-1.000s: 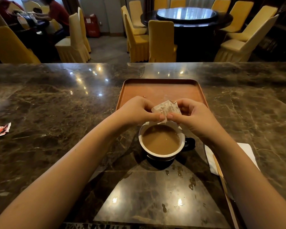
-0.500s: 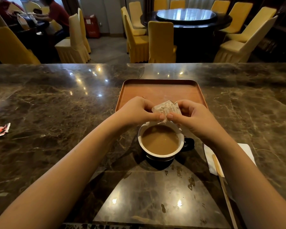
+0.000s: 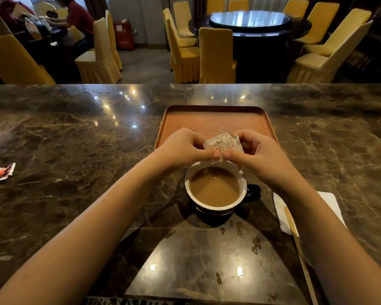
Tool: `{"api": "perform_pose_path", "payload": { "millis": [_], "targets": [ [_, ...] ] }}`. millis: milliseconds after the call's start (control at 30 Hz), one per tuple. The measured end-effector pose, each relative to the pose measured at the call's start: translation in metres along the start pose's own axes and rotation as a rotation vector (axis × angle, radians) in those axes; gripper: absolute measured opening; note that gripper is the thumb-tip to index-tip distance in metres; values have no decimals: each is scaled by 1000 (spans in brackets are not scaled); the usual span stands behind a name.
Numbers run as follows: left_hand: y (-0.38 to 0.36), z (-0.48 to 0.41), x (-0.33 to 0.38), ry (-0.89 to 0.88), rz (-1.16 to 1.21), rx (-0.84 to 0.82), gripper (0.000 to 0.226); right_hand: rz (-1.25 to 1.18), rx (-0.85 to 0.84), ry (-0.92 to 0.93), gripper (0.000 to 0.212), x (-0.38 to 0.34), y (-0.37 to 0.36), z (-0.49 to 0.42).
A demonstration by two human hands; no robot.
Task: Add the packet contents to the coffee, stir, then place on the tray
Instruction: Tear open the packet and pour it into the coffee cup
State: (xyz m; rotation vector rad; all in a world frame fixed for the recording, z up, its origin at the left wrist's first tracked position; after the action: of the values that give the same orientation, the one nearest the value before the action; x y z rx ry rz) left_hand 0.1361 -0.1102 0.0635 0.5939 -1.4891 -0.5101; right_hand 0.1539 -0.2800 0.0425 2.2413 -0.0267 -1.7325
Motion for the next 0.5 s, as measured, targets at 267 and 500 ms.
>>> {"api": "perform_pose_path", "payload": {
  "millis": [267, 500],
  "targets": [
    [1, -1, -2, 7, 29, -4, 28, -49, -4, 12, 25, -1, 0, 0],
    [-1, -2, -3, -6, 25, 3, 29, -19, -7, 24, 23, 0, 1, -1]
  ]
}}
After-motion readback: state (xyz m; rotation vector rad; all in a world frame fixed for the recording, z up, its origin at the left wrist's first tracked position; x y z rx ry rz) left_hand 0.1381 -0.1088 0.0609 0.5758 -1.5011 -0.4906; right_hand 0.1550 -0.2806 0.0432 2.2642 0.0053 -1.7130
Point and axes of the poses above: each hand's wrist, its own z-axis away from the middle knuckle, its own y-axis out of the back of the hand, x = y × z, the point moved 1 cm from there along -z, towards the middle knuckle, and after that the axes turned 13 degrees about x, right-handed, at the moved point
